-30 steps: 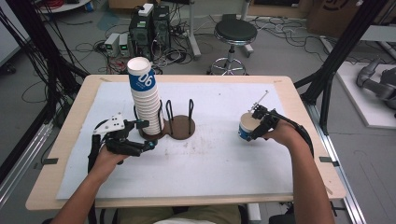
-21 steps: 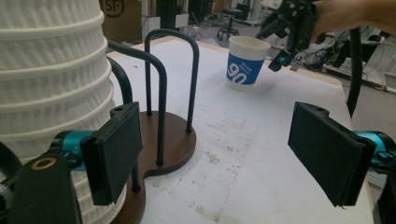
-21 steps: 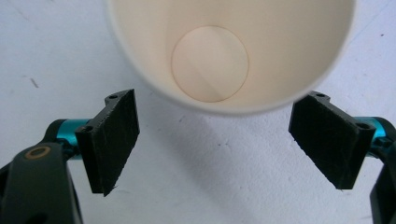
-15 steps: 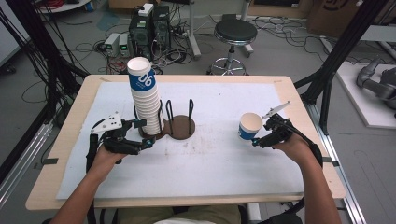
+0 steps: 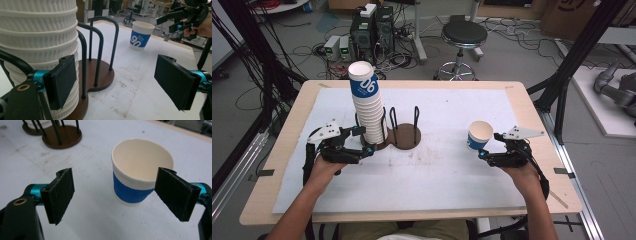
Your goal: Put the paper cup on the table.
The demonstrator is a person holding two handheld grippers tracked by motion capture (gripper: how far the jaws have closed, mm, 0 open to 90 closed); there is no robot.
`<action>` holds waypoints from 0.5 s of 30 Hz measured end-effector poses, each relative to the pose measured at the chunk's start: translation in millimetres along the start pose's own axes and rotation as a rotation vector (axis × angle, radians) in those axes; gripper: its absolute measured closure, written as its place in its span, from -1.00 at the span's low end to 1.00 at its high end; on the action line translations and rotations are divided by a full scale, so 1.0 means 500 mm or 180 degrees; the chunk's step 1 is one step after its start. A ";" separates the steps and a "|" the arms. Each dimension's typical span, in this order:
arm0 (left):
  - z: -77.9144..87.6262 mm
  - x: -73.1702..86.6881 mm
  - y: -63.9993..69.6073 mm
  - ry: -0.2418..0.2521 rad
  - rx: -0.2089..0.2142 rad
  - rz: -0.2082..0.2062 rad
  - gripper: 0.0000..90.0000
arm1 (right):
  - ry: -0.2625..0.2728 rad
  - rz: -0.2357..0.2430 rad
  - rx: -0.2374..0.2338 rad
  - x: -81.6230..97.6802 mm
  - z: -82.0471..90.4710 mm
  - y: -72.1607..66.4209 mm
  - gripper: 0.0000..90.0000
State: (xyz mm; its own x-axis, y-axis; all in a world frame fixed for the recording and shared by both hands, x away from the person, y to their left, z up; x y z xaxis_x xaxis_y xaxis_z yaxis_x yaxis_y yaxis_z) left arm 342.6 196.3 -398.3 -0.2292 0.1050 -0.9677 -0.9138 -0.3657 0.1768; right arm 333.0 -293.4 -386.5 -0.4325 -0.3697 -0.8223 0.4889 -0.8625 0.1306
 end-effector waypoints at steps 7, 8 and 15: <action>0.000 0.002 -0.003 -0.0001 -0.0042 0.0019 -0.61 | 0.0402 -0.0020 0.0106 -0.008 0.016 -0.021 -0.63; 0.001 0.003 -0.003 0.0000 -0.0046 0.0018 -0.61 | 0.0470 -0.0037 0.0109 -0.011 0.020 -0.024 -0.63; 0.007 0.000 0.000 0.0029 -0.0064 -0.0019 -0.60 | 0.0472 -0.0069 0.0084 -0.005 0.029 -0.037 -0.63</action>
State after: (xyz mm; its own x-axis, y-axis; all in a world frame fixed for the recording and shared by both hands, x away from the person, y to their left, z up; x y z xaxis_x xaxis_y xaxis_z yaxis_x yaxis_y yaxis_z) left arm 341.4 199.4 -397.6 -0.2206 0.0989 -0.9703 -0.9082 -0.3836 0.1674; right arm 314.1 -281.4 -378.9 -0.3252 -0.2974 -0.8977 0.4597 -0.8793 0.1247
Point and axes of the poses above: each handheld gripper's, and its own axes: z roughly backward along the jaws, x roughly out of its underside, y roughly to its right, the point moved 2 cm from there along -z, roughly forward along the jaws, and after that the axes turned 12 degrees about x, right-handed, at the moved point
